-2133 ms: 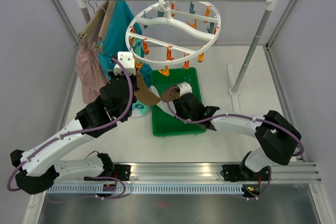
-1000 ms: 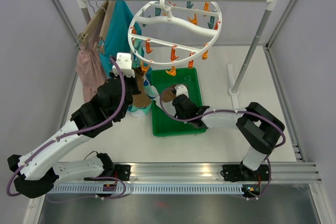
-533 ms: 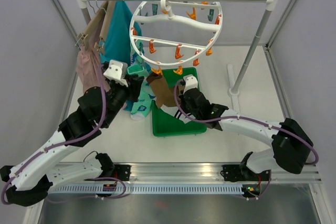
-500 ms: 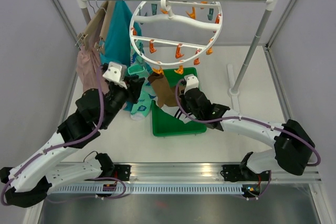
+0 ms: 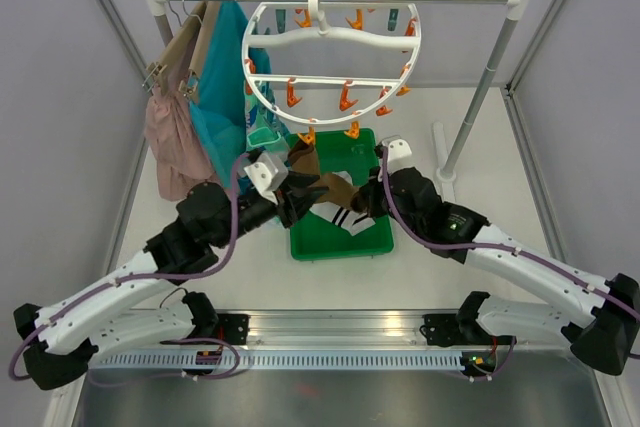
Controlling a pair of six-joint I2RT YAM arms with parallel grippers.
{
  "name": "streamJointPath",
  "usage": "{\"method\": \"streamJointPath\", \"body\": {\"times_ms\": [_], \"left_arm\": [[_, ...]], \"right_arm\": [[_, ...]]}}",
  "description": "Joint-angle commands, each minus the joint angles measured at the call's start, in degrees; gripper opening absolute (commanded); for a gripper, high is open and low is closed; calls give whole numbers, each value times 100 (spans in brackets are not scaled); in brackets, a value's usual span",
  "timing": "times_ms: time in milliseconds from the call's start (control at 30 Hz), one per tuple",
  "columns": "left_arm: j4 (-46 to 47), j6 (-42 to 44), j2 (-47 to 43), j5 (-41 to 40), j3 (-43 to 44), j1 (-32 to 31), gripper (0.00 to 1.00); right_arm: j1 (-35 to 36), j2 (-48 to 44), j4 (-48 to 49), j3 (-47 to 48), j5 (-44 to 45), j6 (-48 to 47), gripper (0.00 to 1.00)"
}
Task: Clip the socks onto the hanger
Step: Pick up the sock from the bin.
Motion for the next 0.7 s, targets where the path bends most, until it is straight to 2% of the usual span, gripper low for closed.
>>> {"method": "streamJointPath", "body": {"times_ms": [0, 167, 333, 500, 667], "left_arm": [[933, 266, 89, 307, -509, -304, 38], [2213, 346, 238, -738, -1414, -901, 38], [3130, 468, 642, -1624, -1943, -1245, 38], [3885, 539, 976, -1960, -2268, -1325, 39], [4212, 592, 1258, -1952, -2418, -1325, 40]], "right_arm": [[10, -253, -344, 401, -125, 197, 0], [10, -359, -503, 612, -318, 425, 0], [10, -324, -529, 717, -433, 548, 0], [10, -333, -625, 849, -477, 619, 0], [10, -351, -713, 1016, -503, 636, 0]]}}
